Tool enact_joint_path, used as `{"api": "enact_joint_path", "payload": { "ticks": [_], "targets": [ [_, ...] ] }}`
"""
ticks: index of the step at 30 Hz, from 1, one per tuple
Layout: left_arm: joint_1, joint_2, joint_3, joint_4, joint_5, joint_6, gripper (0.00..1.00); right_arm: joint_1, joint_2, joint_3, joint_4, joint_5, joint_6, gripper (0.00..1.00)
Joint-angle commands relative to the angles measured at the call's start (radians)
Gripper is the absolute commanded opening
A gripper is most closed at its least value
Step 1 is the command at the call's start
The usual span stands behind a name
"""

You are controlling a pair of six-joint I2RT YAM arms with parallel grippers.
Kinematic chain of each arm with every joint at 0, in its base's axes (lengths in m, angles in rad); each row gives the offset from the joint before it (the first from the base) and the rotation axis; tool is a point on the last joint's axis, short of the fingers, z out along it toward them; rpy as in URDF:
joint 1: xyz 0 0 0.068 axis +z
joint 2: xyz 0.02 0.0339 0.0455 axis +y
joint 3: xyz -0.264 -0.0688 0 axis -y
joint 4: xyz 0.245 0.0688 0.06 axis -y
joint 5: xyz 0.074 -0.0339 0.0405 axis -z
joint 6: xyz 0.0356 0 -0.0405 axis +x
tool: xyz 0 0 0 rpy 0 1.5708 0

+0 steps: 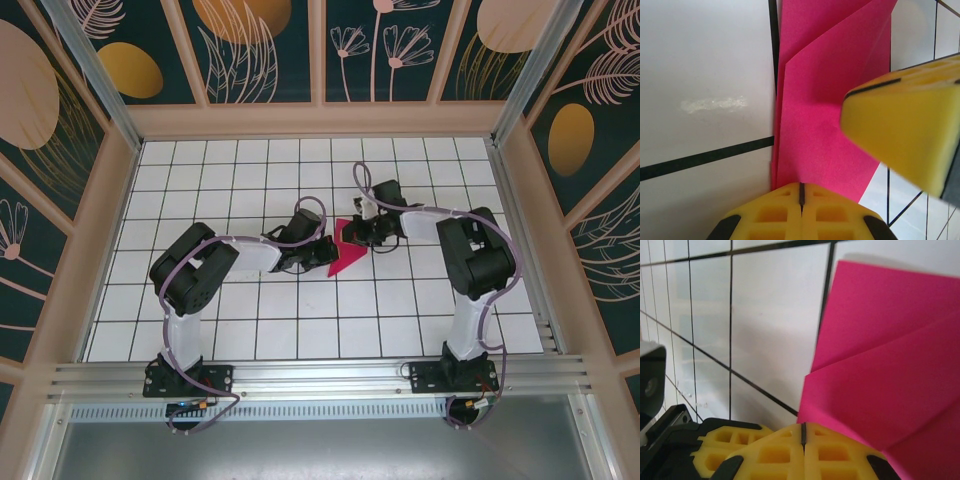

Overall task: Fold a paper plane with a square sheet of paper (pick it up from the middle)
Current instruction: Fourth fold the wing at the center of the table.

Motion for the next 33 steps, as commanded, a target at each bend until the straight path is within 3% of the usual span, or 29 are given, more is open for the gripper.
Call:
{"api": "enact_joint_path", "payload": {
  "ticks": [1,20,25,33],
  "targets": [
    [0.0,0.05,-0.017,-0.147,-0.031,0.023,0.0,-0.004,0.044,0.014,-0.019,-0.009,-0.034,0.01],
    [-0.001,0.054,-0.024,-0.154,-0.015,0.032,0.0,-0.2,0.18,0.234,-0.073,0.122,0.006,0.0],
    [-0.001,0.056,-0.021,-0.154,-0.014,0.033,0.0,-0.186,0.092,0.221,-0.023,0.078,0.048,0.0],
    [0.001,0.058,-0.014,-0.151,-0.018,0.035,0.0,-0.117,-0.054,0.038,0.033,0.064,0.099,0.0]
  ]
}}
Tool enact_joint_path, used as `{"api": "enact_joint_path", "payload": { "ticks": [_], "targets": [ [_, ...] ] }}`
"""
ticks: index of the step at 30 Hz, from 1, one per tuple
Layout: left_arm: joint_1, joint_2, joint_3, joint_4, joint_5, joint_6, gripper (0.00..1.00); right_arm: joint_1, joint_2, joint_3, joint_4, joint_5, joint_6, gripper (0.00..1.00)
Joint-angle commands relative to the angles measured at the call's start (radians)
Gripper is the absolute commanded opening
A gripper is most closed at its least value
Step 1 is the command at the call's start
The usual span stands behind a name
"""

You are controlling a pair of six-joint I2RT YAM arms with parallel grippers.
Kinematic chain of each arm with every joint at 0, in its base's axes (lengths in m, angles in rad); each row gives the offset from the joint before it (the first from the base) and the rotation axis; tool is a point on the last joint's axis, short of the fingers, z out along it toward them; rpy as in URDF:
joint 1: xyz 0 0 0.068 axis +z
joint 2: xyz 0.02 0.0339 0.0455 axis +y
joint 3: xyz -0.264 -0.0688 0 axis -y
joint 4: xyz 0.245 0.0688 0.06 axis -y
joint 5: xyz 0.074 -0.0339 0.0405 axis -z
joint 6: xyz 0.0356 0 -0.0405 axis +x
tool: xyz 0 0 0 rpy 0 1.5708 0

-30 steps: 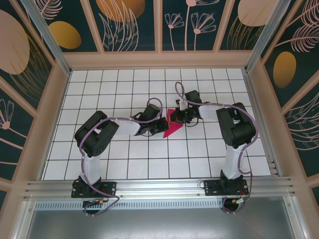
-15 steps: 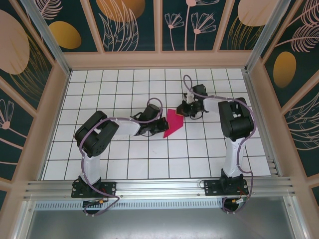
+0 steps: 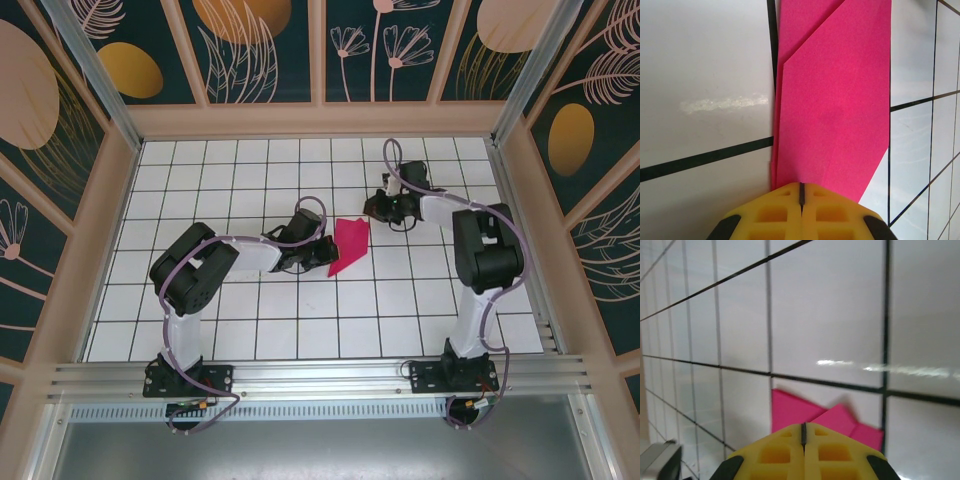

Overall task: Fold a paper plane with a square sheet of paper (pick it up from the middle)
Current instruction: Fourth fold the wing at the center of the table.

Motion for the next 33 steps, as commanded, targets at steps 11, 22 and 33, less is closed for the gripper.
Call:
{"api": "enact_joint_path", "payload": {
  "ticks": [11,22,33],
  "targets": [
    [0.0,0.039,-0.013,-0.107,-0.014,0.034,0.0,0.139,-0.007,-0.155,0.06,-0.067,0.066,0.0],
    [0.0,-0.03,-0.007,-0.113,-0.017,0.041,0.0,0.143,0.075,-0.129,-0.023,0.05,0.052,0.0],
    [0.003,-0.172,0.029,-0.07,0.036,0.144,0.09,0.137,0.088,-0.161,-0.049,0.07,0.043,0.0]
  ]
}}
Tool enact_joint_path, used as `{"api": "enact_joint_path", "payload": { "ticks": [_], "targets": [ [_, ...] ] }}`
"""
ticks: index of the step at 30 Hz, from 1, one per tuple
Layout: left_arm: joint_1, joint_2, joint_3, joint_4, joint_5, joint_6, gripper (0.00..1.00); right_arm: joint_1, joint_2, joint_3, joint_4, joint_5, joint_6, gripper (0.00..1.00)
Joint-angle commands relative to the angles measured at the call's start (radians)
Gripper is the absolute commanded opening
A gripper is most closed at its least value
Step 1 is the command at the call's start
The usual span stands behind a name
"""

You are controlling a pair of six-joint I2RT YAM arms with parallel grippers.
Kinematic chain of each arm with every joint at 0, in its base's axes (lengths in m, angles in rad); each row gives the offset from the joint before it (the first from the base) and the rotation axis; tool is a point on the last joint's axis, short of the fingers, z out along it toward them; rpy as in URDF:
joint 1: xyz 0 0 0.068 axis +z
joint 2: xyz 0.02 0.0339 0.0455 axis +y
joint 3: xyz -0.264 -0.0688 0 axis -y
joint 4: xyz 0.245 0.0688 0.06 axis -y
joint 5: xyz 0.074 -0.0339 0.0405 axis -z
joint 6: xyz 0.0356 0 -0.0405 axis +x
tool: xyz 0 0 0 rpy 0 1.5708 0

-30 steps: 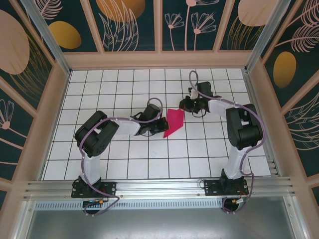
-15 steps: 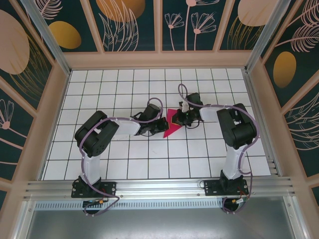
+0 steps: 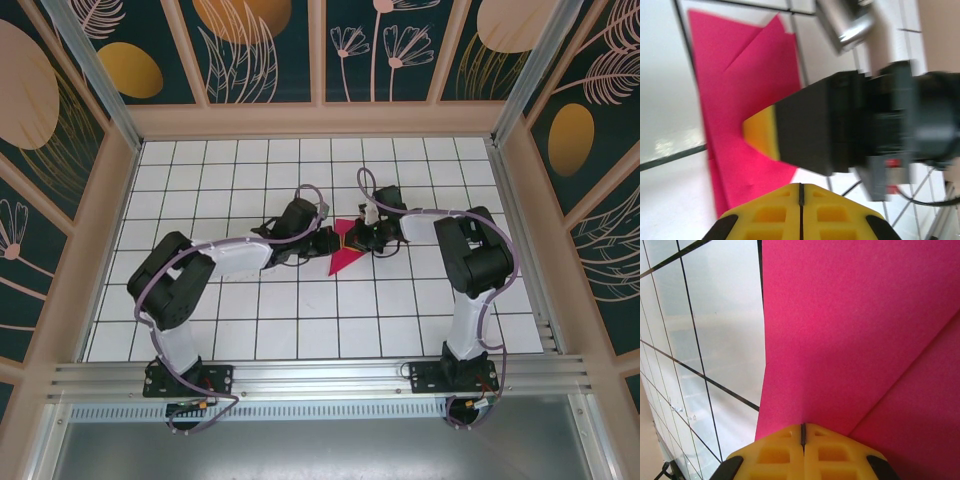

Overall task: Fold a paper plane with a square sheet of paper (pick it up from the middle)
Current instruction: Fourth fold the wing at the center of the table.

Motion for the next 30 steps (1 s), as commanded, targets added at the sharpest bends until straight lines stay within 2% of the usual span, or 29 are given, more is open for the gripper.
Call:
{"api": "enact_joint_path", "payload": {
  "ticks": [1,10,16,30],
  "targets": [
    [0.002,0.001,0.009,-0.015,0.02,0.032,0.09,-0.003,0.061,-0.033,-0.057,0.106,-0.014,0.0],
    [0.002,0.081,0.001,-0.017,0.06,0.03,0.05,0.002,0.069,-0.061,-0.017,0.1,0.003,0.0],
    [0.002,0.147,0.025,0.02,0.111,0.034,0.05,0.002,0.073,-0.057,-0.032,0.094,-0.014,0.0],
    [0.002,0.174,-0.015,0.012,0.117,0.03,0.06,0.006,0.078,-0.056,-0.058,0.112,-0.023,0.0]
  ]
}}
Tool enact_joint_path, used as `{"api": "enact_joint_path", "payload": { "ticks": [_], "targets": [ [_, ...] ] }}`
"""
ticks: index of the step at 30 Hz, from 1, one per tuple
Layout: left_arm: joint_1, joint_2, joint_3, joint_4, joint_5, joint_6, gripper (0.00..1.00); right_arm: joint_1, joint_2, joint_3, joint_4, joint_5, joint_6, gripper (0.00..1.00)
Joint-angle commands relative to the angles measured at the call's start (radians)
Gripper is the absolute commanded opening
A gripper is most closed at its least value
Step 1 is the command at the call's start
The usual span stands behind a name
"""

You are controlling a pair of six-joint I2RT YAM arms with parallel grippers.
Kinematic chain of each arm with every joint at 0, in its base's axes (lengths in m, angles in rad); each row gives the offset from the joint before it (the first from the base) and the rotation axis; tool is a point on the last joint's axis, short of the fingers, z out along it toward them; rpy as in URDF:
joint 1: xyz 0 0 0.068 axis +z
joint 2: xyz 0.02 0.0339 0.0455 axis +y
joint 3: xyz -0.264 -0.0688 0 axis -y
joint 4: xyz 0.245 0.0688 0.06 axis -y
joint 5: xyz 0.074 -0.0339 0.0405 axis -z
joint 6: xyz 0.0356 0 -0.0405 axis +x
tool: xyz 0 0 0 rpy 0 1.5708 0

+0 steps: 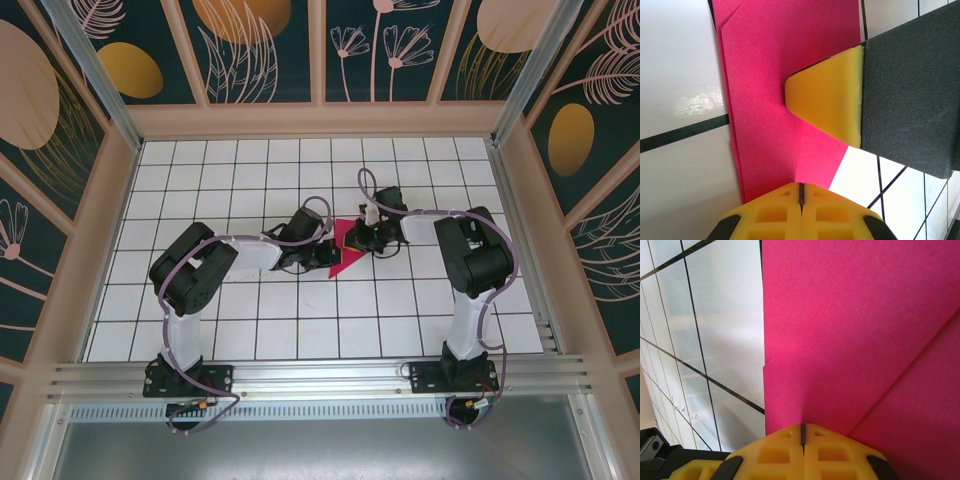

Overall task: Fold a paper plane with a square sheet of paper (pick it up from the middle)
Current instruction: Fourth fold the wing at the center of the table.

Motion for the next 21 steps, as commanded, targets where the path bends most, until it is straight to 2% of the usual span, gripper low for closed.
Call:
{"api": "enact_joint_path", "payload": {
  "ticks": [1,21],
  "targets": [
    [0.001,0.016,-0.022,0.002,0.035,0.02,0.06,0.007,0.075,-0.04,-0.086,0.123,-0.024,0.0],
    [-0.049,-0.063,-0.189,0.002,0.011,0.015,0.05,0.02,0.088,-0.034,-0.099,0.139,-0.037,0.0]
  ]
}}
